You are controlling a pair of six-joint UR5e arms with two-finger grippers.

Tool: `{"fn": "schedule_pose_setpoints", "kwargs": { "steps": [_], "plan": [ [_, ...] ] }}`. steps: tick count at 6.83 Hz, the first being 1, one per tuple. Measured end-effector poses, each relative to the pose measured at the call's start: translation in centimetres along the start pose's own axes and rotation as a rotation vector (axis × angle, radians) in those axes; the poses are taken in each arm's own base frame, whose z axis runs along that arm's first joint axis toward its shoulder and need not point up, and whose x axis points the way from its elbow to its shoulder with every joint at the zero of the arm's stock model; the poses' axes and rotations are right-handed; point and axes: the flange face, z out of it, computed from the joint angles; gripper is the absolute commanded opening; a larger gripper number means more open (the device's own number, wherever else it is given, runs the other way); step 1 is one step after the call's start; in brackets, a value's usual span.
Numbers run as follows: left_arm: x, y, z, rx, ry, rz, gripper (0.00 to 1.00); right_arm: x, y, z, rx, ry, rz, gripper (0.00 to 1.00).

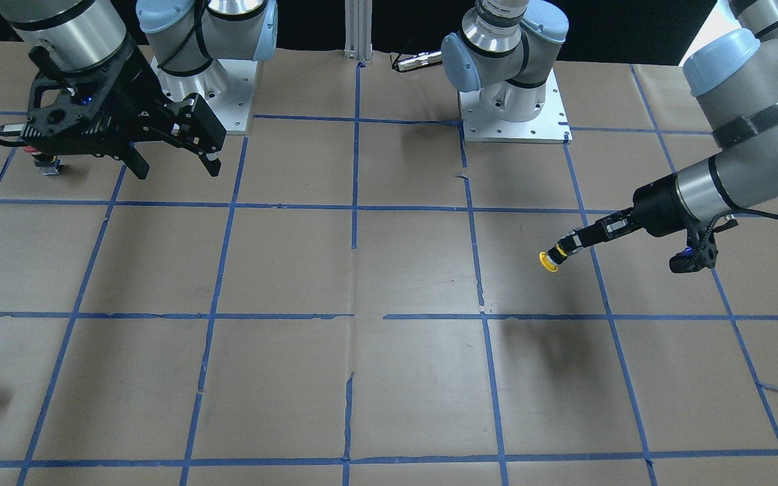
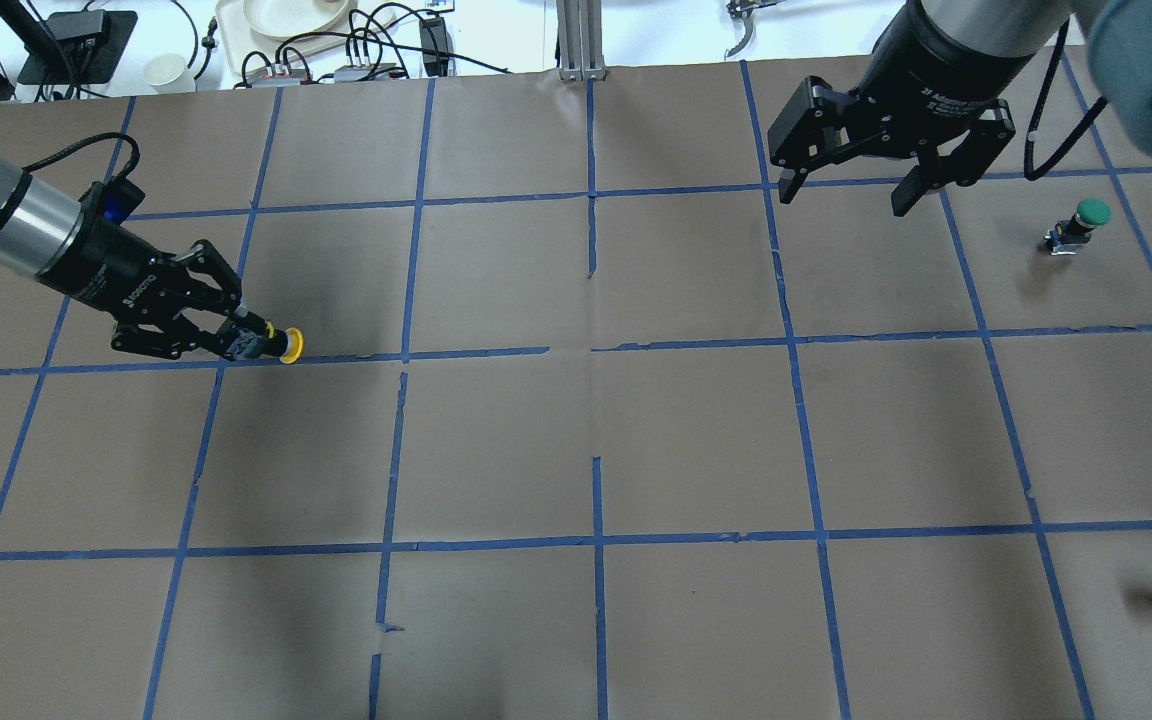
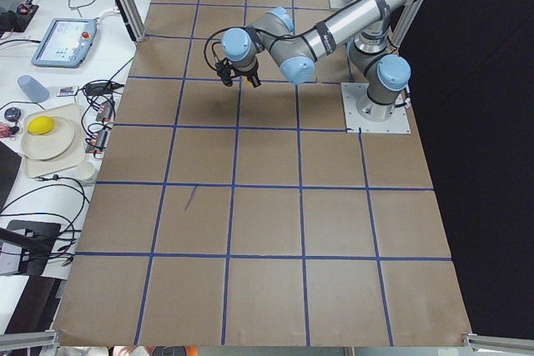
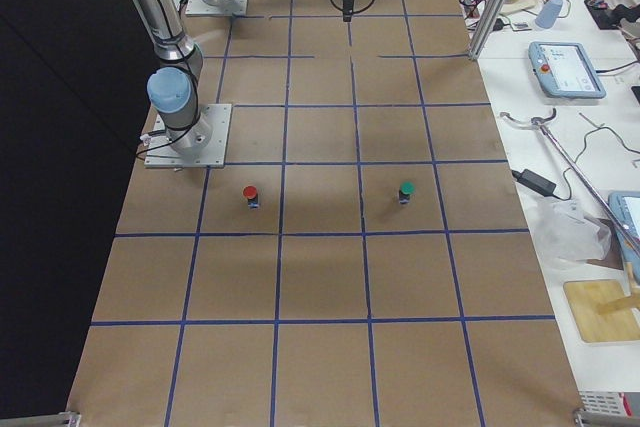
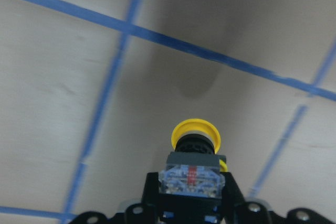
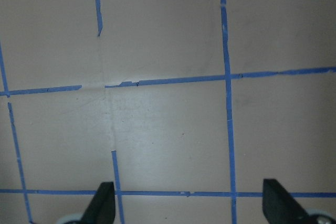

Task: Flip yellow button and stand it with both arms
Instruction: 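Lift the yellow button toward the center while the right gripper approaches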

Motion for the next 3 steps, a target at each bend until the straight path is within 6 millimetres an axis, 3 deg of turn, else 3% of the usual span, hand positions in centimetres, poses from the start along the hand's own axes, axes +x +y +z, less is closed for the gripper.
{"fn": "schedule_pose_setpoints", "kwargs": {
  "steps": [3],
  "plan": [
    [9.4, 5.1, 2.6, -0.162, 0.329, -0.130, 0.01, 5.4, 0.5, 0.5, -0.223, -0.264, 0.196, 1.00]
  ]
}}
